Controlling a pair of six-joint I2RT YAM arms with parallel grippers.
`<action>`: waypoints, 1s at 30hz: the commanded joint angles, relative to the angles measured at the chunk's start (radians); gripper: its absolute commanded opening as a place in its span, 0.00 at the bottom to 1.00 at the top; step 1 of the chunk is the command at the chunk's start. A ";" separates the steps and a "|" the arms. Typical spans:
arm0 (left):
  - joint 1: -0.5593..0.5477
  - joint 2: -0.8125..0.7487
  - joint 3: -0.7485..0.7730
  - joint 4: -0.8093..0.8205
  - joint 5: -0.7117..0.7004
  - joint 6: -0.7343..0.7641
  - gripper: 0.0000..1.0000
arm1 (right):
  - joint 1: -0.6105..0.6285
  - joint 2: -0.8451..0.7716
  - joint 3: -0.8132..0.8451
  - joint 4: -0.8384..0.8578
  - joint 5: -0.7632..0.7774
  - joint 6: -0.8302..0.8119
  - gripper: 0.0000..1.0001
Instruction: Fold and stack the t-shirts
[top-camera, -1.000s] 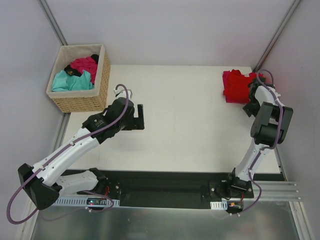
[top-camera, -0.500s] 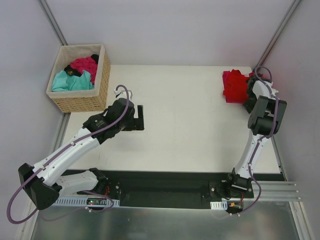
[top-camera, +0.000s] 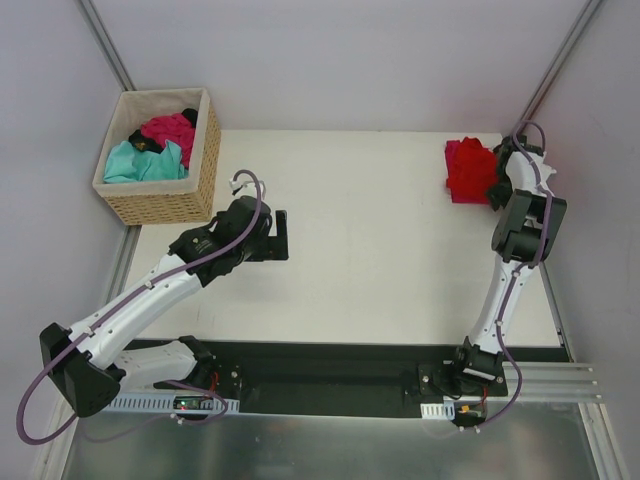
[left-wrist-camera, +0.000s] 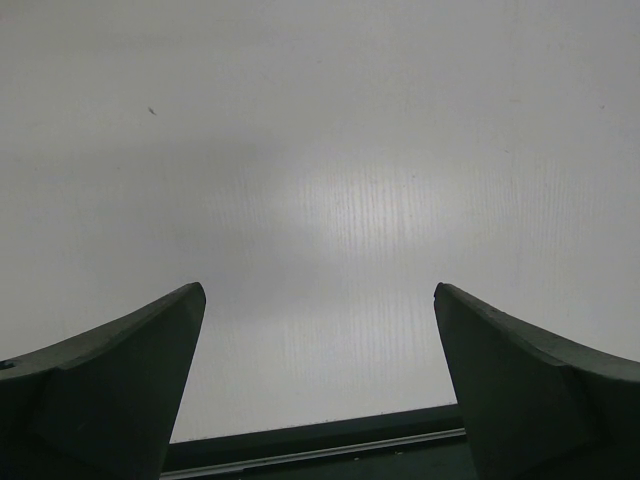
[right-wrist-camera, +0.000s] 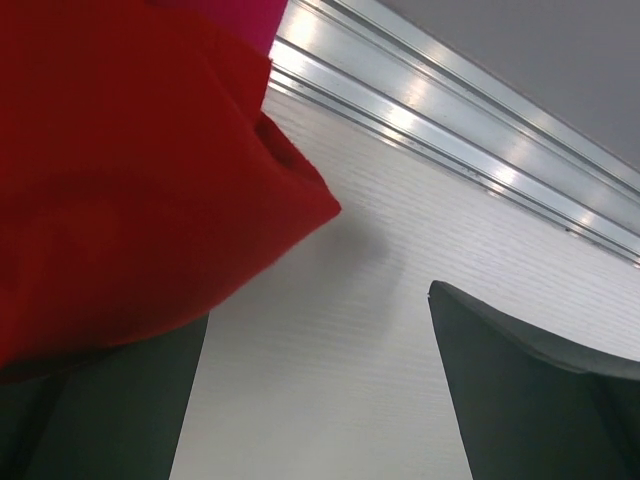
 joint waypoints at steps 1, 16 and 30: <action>-0.004 0.005 -0.007 0.004 -0.036 0.024 0.99 | -0.003 0.045 0.080 -0.013 -0.087 0.033 0.96; -0.006 0.025 -0.022 0.003 -0.039 0.036 0.99 | -0.001 0.110 0.178 0.123 -0.164 0.035 0.96; -0.004 0.057 0.176 -0.060 -0.114 0.034 0.99 | 0.143 -0.557 -0.275 0.423 -0.085 -0.106 0.96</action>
